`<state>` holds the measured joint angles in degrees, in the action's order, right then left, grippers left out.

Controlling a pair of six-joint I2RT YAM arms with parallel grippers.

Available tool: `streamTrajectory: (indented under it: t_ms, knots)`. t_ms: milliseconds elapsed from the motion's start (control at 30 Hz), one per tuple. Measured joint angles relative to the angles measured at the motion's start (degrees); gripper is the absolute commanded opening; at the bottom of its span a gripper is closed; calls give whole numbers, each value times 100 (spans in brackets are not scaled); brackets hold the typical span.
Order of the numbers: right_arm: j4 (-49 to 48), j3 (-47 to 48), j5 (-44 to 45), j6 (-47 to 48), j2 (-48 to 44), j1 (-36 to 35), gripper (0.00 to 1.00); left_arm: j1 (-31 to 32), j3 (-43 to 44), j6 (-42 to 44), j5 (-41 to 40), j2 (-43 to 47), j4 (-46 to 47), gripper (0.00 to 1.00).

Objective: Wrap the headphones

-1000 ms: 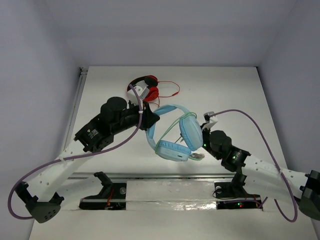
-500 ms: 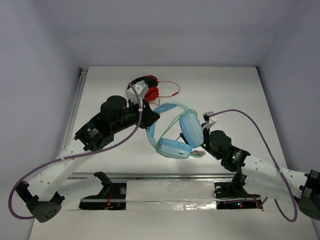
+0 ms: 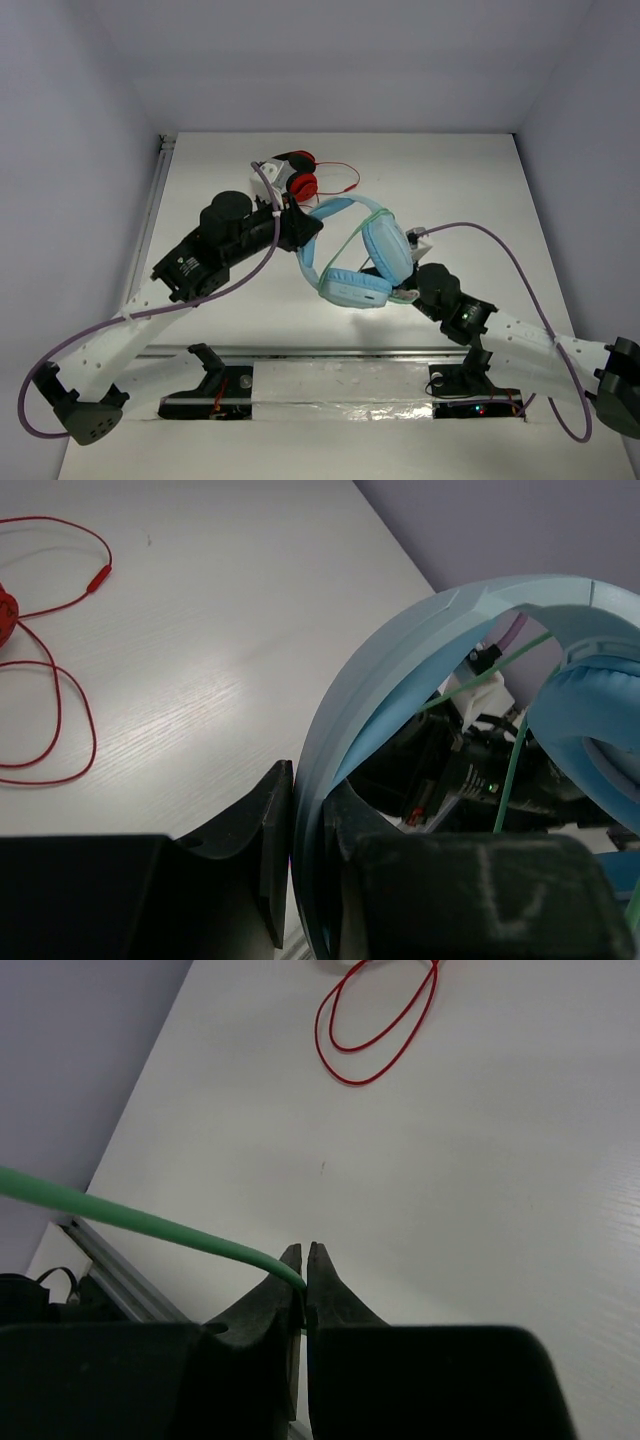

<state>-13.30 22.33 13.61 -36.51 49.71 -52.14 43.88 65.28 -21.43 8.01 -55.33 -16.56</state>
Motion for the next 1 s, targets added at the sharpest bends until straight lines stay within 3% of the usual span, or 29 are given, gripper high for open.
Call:
streamTrajectory:
  t_ms: [167,367,633,1000]
  knots:
    - [-219,-28,-68,-374,98,0,0,2,-962,-905,-391,2,1283,0]
    - [-433,-216,-321,-1045,63,-2,1,0,-2076,-1902,-1663,-131,2472,0]
    - [-1141,-452,-769,-1932,-350,-83,6,9,-2398,-2339,-2850,-354,3287,0]
    - [-1637,-450,-1051,-2352,70,-612,6,70,-2732,-2439,-3215,-942,3821,0]
